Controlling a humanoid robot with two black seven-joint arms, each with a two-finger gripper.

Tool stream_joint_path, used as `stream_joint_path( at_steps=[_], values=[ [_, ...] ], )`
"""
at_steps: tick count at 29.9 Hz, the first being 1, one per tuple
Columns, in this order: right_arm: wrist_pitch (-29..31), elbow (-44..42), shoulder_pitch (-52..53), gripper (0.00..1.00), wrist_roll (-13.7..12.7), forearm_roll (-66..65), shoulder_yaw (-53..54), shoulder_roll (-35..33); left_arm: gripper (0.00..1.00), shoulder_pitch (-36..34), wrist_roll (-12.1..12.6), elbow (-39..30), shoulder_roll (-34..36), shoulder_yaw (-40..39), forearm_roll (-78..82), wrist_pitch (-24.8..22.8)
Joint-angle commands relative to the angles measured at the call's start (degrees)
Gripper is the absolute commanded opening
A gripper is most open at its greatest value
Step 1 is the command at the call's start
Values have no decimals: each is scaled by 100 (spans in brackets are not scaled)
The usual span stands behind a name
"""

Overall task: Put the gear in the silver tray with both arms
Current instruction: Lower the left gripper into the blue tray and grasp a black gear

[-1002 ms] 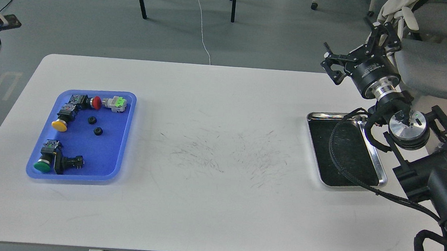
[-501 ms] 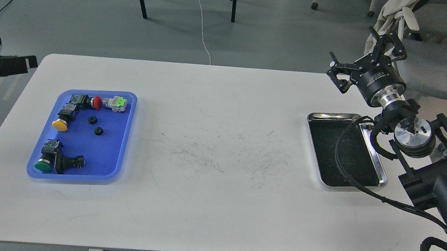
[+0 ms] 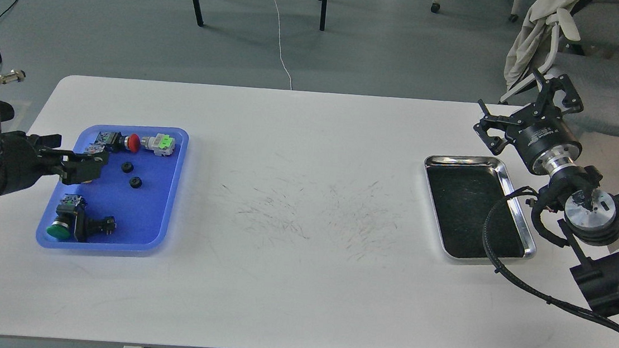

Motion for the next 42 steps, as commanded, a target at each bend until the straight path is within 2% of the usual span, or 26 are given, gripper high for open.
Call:
stream_joint_path(
  at_steps=[1, 18, 21, 23, 29, 36, 42],
  values=[
    [-2, -7, -171, 100, 102, 4, 37, -40, 98, 28, 89, 207, -429, 81, 86, 179],
    [16, 19, -338, 100, 102, 30, 81, -93, 96, 81, 168, 1938, -2055, 28, -202, 241],
    [16, 1, -347, 100, 102, 22, 116, -84, 96, 81, 378, 2105, -2205, 37, -659, 233],
    [16, 1, -347, 100, 102, 22, 142, -84, 96, 73, 414, 2272, -2275, 46, -809, 232],
    [42, 28, -356, 100, 102, 30, 151, -84, 95, 73, 388, 2721, -2425, 46, -836, 224],
    [42, 28, -356, 100, 102, 30, 160, -84, 93, 73, 361, 2940, -2486, 72, -845, 206],
    [86, 19, -356, 100, 102, 39, 160, -84, 89, 73, 326, 3397, -2803, 63, -845, 197]
  ],
)
